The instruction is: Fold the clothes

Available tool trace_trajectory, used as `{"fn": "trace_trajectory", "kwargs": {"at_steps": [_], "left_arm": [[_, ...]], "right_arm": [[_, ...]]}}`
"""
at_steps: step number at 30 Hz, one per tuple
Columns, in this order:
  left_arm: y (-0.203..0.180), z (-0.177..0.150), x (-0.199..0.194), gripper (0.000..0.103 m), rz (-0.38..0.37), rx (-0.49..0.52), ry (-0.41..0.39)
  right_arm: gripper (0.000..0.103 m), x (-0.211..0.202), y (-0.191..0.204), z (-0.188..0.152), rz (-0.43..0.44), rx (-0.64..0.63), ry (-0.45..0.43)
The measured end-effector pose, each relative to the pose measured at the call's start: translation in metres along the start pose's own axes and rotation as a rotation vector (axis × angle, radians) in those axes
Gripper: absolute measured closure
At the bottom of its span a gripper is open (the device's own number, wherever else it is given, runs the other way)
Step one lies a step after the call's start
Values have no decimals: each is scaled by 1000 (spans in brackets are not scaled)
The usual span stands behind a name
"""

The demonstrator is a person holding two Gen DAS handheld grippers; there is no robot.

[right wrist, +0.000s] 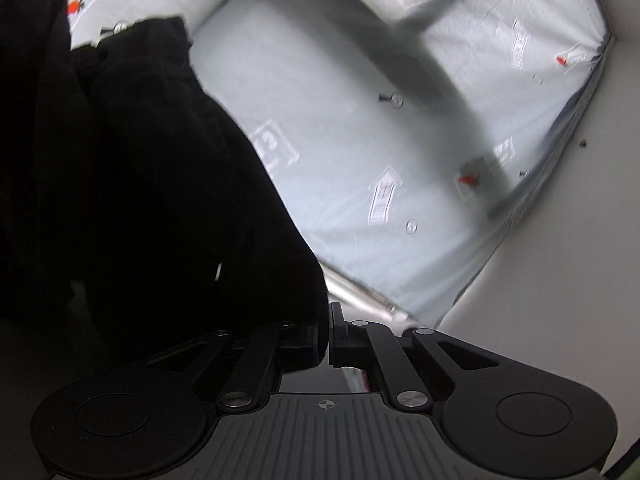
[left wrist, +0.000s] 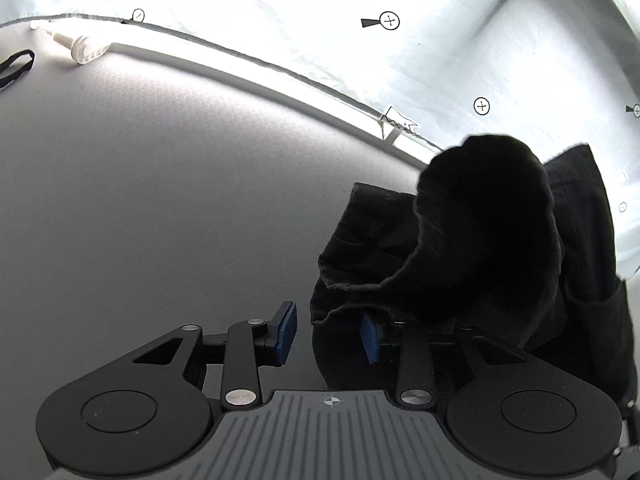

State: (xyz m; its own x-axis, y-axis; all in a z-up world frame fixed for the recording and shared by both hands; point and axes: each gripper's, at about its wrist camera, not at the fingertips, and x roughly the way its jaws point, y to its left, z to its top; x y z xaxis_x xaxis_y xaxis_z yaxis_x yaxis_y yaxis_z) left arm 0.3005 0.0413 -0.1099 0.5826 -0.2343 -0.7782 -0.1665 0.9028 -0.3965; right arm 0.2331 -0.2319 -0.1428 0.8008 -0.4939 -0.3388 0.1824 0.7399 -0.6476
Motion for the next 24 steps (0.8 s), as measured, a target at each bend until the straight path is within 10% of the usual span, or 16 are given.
{"fn": "trace_trajectory", "kwargs": {"at_steps": [13, 20, 24], "left_arm": [[27, -28, -47, 57, 220, -62, -31], [13, -26, -62, 47, 150, -42, -49], [-23, -42, -49, 44, -23, -14, 16]], "right_arm": [[97, -39, 17, -82, 289, -103, 167], [97, -44, 18, -99, 430, -149, 235], [96, -36, 4, -92, 491, -68, 280]]}}
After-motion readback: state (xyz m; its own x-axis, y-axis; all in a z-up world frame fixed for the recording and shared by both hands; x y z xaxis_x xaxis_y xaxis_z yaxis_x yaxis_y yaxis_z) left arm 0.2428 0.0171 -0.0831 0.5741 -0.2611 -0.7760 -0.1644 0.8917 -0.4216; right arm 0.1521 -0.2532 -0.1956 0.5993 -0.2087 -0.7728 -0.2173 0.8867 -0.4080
